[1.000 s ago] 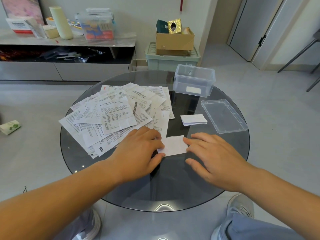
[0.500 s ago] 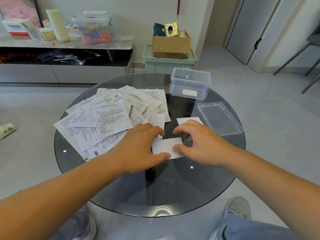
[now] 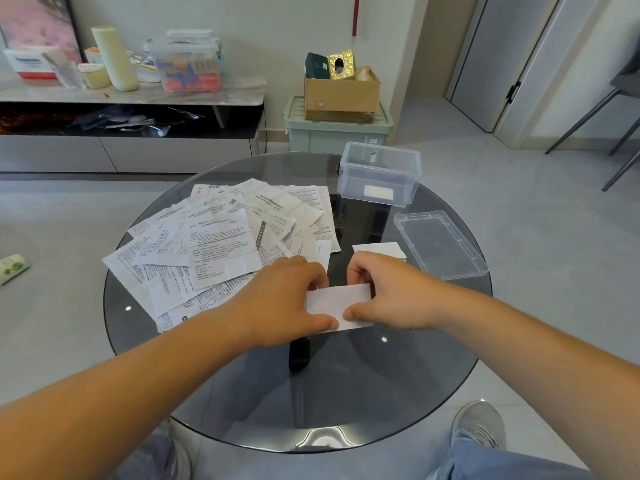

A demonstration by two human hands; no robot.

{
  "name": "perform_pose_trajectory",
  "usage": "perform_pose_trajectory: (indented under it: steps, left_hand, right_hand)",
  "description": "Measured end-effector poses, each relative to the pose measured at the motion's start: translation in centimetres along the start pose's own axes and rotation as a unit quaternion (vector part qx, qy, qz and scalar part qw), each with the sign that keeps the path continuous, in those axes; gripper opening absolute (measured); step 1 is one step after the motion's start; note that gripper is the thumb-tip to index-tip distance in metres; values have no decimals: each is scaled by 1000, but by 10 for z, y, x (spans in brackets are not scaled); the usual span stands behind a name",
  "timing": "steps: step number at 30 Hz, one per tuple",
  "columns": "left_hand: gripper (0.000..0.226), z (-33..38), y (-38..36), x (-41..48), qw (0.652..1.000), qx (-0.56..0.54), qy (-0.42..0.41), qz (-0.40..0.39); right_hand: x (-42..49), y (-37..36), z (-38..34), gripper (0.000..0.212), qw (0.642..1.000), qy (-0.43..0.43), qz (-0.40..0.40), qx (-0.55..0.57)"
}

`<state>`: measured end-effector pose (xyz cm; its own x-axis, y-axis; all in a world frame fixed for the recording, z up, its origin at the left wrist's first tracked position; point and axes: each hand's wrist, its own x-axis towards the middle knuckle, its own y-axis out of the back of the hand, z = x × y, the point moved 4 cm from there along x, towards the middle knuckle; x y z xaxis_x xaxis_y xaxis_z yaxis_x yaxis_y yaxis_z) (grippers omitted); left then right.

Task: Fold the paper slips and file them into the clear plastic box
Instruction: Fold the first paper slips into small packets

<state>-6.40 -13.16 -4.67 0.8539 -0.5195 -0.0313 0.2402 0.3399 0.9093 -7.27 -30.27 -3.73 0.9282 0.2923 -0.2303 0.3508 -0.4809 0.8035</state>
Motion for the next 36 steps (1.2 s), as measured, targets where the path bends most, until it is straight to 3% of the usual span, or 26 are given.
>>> perform_pose_trajectory:
  steps: [4, 8, 16, 21, 28, 36]
  left_hand:
    - [10, 0, 13, 4, 989, -141, 26, 35]
    - [8, 1, 21, 19, 965, -249, 75, 41]
    - [3, 9, 22, 45, 935, -336, 112, 25]
    - [8, 20, 20, 73, 947, -302, 102, 45]
    - [6, 19, 6, 101, 974, -190, 101, 72]
    - [5, 13, 6, 111, 974, -188, 98, 84]
  right_hand:
    - [-1, 8, 10, 18, 995, -7, 22, 97]
    - [-3, 25, 17, 2, 975, -35, 65, 210]
    - [-1, 50, 37, 3, 971, -45, 110, 206]
    - [10, 74, 51, 9, 967, -49, 180, 176]
    - [37, 73, 75, 14, 974, -73, 200, 76]
    - [46, 75, 73, 15, 959, -96, 209, 168]
